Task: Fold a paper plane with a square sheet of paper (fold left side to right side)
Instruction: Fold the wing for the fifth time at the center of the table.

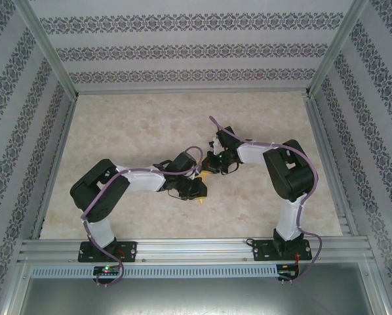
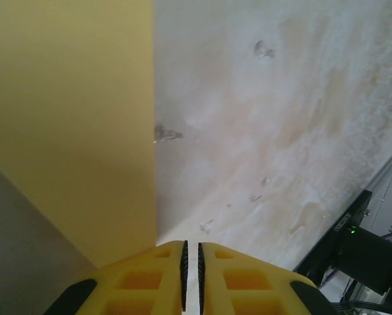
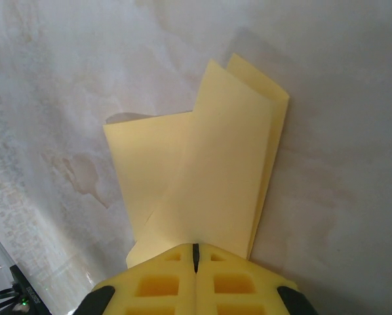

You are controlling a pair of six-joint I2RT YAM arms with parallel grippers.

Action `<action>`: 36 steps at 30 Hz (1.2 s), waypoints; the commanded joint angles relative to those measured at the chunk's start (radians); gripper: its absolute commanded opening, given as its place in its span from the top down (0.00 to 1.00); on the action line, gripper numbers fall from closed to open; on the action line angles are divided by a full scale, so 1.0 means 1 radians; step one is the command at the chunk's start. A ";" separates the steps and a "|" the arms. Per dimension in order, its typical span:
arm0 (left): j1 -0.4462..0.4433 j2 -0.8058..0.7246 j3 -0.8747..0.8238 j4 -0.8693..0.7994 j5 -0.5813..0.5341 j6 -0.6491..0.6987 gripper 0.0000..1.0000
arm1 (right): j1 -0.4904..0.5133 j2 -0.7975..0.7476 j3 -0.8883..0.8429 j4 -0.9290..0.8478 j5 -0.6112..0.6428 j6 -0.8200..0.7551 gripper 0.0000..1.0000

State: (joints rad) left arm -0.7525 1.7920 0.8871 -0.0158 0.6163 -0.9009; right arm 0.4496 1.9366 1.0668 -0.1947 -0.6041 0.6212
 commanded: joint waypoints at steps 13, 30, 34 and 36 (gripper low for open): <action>-0.027 0.046 -0.041 -0.093 -0.060 0.019 0.86 | -0.039 0.047 0.022 -0.033 0.071 -0.031 1.00; -0.031 0.043 -0.068 -0.064 -0.059 0.002 0.87 | -0.135 0.186 0.253 -0.035 0.055 -0.073 1.00; -0.033 0.040 -0.068 -0.062 -0.060 0.002 0.87 | -0.147 0.230 0.327 -0.051 0.050 -0.074 1.00; -0.034 0.038 -0.068 -0.061 -0.062 0.001 0.87 | -0.153 0.246 0.353 -0.053 0.041 -0.074 1.00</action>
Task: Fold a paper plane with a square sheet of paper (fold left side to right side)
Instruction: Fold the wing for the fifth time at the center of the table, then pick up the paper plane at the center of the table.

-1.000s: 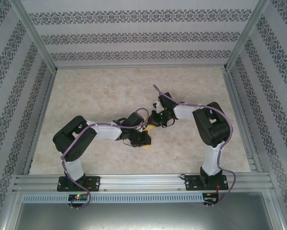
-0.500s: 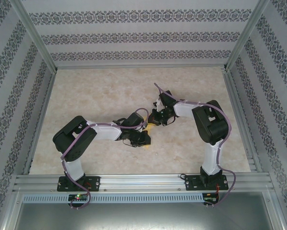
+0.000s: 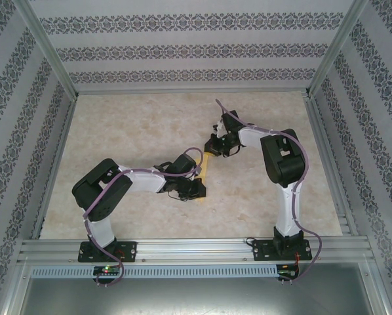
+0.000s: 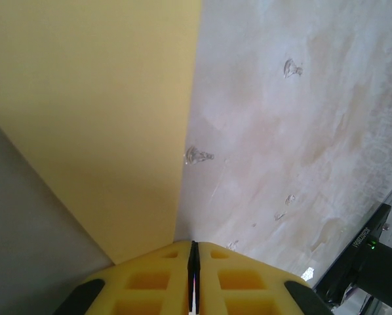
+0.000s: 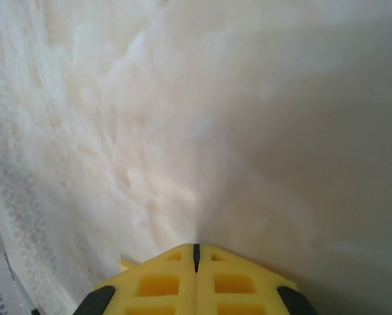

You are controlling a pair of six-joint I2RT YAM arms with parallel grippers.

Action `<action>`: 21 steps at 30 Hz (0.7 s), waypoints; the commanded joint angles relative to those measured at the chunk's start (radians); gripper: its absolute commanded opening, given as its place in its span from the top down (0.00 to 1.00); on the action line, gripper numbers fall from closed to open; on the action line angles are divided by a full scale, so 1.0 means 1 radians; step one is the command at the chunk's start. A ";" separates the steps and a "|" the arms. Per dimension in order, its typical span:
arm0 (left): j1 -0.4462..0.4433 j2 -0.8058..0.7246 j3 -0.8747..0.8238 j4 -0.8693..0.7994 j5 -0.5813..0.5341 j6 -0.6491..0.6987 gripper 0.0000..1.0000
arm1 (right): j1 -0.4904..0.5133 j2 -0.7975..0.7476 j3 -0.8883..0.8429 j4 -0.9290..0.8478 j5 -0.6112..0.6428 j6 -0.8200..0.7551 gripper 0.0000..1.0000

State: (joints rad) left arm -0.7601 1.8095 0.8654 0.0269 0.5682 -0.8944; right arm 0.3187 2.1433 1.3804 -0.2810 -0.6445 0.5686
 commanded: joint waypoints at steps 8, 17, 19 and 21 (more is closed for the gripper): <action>-0.025 -0.034 0.017 -0.120 -0.022 0.029 0.84 | -0.037 -0.128 -0.034 0.125 0.145 -0.010 1.00; 0.002 -0.295 0.175 -0.297 -0.214 0.205 0.52 | -0.065 -0.545 -0.274 0.070 0.321 -0.054 0.58; 0.023 -0.390 0.143 -0.326 -0.307 0.219 0.44 | -0.055 -0.629 -0.328 0.029 0.351 -0.047 0.55; 0.050 -0.479 0.098 -0.337 -0.389 0.218 0.39 | -0.023 -0.693 -0.364 -0.028 0.408 -0.049 0.52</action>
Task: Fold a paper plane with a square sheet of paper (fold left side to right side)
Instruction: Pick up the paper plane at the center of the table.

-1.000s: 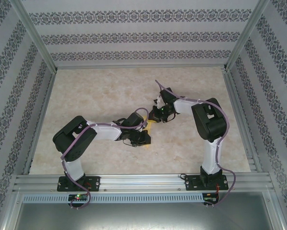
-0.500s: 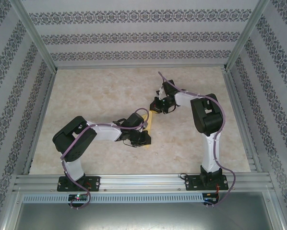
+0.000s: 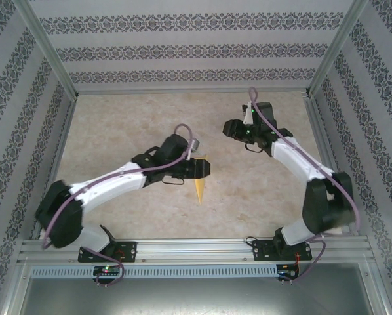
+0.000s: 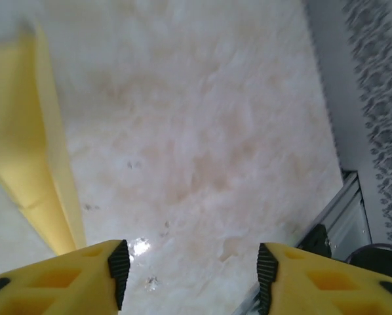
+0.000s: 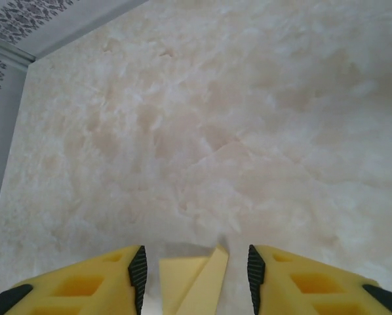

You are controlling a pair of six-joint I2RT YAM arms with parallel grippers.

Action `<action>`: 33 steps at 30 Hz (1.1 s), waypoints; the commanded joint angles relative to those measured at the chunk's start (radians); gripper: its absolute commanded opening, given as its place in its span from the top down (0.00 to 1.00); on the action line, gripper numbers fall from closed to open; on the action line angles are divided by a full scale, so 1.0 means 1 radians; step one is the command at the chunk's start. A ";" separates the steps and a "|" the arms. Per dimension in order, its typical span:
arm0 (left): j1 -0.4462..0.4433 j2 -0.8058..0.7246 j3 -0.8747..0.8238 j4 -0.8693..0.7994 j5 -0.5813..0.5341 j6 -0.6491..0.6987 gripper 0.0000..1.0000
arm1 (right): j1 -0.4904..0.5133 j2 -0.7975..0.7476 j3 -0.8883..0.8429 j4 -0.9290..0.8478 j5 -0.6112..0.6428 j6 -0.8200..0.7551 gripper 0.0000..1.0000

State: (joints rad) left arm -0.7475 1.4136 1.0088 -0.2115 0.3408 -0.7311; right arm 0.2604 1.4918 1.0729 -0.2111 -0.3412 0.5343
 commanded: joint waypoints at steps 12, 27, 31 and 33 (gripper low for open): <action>0.126 -0.359 -0.170 -0.203 -0.520 0.034 0.21 | 0.435 0.011 -0.083 -0.217 0.400 0.179 0.39; 0.131 -0.488 -0.235 -0.262 -0.558 0.053 0.17 | 0.559 0.216 0.007 -0.239 0.429 0.242 1.00; 0.132 -0.499 -0.185 -0.351 -0.617 0.112 0.16 | 0.580 0.140 0.022 -0.222 0.404 0.176 1.00; 0.132 -0.512 -0.173 -0.367 -0.630 0.128 0.16 | 0.579 0.090 0.007 -0.173 0.328 0.146 1.00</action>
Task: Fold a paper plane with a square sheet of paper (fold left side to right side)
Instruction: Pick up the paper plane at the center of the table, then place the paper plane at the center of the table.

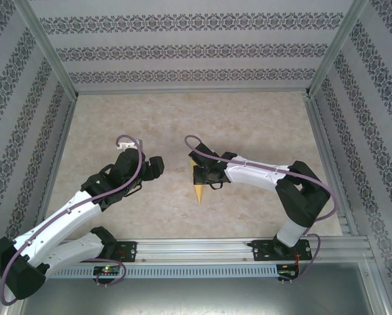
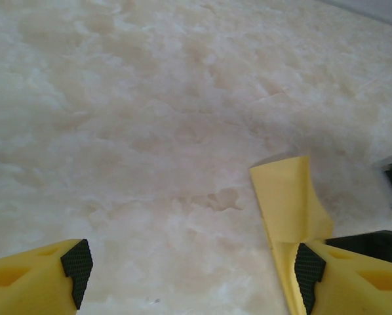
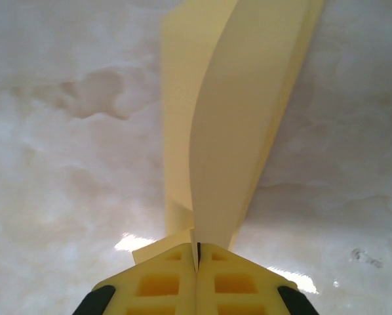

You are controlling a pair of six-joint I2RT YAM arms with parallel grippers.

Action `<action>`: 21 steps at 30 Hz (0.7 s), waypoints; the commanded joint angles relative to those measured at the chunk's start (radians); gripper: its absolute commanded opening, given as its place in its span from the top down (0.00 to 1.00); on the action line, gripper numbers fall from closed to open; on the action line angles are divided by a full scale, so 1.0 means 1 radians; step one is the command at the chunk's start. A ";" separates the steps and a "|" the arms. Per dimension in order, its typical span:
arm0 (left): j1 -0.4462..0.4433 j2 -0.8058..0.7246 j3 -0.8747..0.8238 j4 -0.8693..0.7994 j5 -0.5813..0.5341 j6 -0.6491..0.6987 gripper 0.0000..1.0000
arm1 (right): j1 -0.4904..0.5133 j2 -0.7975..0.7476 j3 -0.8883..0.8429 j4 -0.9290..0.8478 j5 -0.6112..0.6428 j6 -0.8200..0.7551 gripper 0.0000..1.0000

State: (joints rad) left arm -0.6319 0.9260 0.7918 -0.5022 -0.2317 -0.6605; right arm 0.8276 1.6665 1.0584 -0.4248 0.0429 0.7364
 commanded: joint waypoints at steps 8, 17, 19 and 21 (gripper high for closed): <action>0.016 -0.068 0.022 -0.064 -0.054 0.041 0.16 | -0.055 -0.198 -0.242 0.303 -0.270 0.045 1.00; 0.017 -0.054 0.014 -0.050 -0.015 0.009 0.15 | -0.175 -0.200 -0.416 0.309 -0.223 0.014 0.84; 0.017 -0.053 0.020 -0.053 -0.018 0.010 0.15 | -0.186 -0.225 -0.411 0.249 -0.198 -0.020 0.77; 0.017 -0.054 0.023 -0.059 -0.021 0.011 0.14 | -0.189 -0.266 -0.399 0.170 -0.154 -0.050 0.69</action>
State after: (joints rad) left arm -0.6262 0.8726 0.8043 -0.5358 -0.2550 -0.6392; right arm 0.6487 1.4620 0.6407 -0.1596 -0.1745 0.7456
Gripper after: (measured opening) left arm 0.854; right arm 0.297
